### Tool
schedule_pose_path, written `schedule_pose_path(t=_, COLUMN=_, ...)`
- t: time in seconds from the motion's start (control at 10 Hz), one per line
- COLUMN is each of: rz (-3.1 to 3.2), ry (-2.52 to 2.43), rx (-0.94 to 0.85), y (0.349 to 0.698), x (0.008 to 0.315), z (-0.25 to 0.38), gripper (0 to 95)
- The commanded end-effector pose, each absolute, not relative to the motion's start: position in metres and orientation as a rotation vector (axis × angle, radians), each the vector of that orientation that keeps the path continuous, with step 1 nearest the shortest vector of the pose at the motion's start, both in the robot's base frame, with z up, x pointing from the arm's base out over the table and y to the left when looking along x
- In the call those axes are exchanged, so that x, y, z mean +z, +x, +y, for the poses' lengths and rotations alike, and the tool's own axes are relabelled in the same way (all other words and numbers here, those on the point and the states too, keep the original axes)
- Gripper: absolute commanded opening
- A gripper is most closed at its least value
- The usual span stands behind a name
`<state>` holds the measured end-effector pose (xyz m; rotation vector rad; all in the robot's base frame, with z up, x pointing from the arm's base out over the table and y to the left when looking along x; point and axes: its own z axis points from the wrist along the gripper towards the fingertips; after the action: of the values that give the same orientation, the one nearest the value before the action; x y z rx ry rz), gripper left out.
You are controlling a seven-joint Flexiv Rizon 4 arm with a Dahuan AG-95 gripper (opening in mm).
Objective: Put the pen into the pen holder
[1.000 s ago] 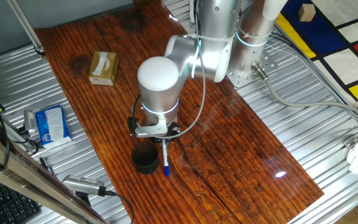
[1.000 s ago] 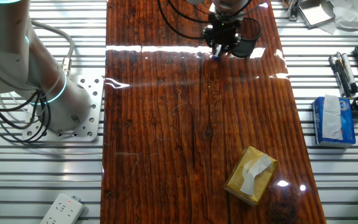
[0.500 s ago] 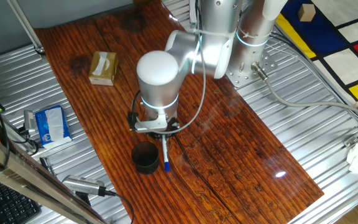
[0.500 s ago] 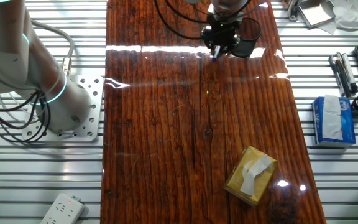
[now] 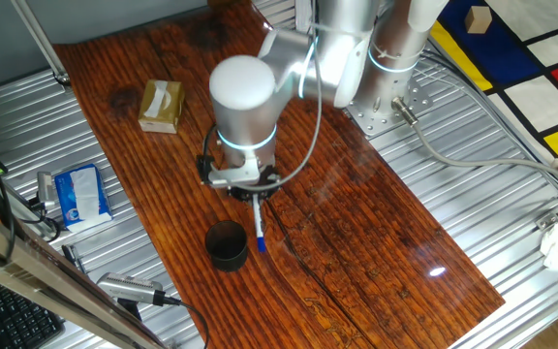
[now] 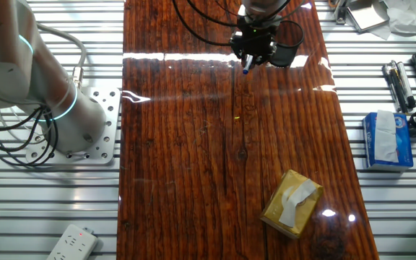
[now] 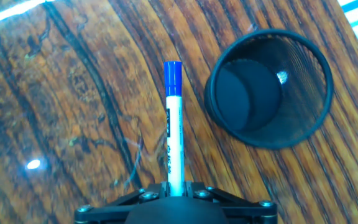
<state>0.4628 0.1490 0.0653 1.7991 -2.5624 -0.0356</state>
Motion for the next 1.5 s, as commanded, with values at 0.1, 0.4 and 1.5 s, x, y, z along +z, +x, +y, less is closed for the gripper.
schedule_pose_path(t=0.1, rz=-2.555, ry=1.800, rx=-0.038, y=0.461, x=0.071, z=0.145, gripper=0.0)
schedule_pose_path(t=0.4, rz=-2.544, ry=1.801, rx=-0.038, y=0.456, x=0.085, z=0.133, gripper=0.0)
schedule_pose_path(t=1.5, rz=-2.469, ry=1.763, rx=-0.031, y=0.465, x=0.122, z=0.115, gripper=0.0)
